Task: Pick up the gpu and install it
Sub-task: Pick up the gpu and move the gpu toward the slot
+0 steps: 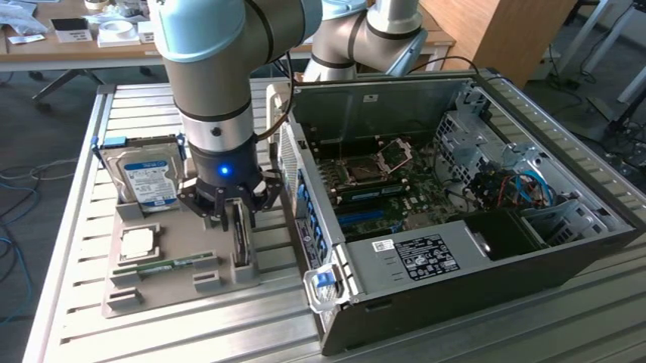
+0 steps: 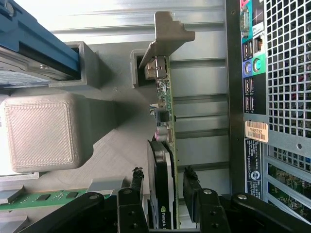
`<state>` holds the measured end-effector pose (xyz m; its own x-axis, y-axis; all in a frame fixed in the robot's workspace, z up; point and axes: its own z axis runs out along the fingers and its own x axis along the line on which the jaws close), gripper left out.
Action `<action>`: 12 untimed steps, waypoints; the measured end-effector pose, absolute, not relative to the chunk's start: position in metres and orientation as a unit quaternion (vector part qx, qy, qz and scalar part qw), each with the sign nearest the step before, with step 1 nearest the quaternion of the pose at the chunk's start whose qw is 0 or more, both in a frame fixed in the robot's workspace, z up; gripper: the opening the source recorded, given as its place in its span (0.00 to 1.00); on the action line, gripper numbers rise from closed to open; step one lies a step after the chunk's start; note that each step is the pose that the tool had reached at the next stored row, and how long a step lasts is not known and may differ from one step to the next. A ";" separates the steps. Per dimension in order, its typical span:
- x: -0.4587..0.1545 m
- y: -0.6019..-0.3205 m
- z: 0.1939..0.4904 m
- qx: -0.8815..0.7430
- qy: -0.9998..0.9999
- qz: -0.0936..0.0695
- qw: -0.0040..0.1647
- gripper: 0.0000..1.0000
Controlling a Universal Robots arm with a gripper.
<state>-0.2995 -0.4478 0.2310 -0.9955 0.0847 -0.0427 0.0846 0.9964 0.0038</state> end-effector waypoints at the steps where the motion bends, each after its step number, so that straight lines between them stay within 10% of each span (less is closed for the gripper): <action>1: -0.300 -0.448 0.231 0.042 0.999 0.001 0.021 0.46; 12: -0.300 -0.448 0.231 0.042 0.999 0.001 0.021 0.38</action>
<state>-0.2995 -0.4478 0.2310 -0.9955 0.0847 -0.0426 0.0846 0.9964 0.0038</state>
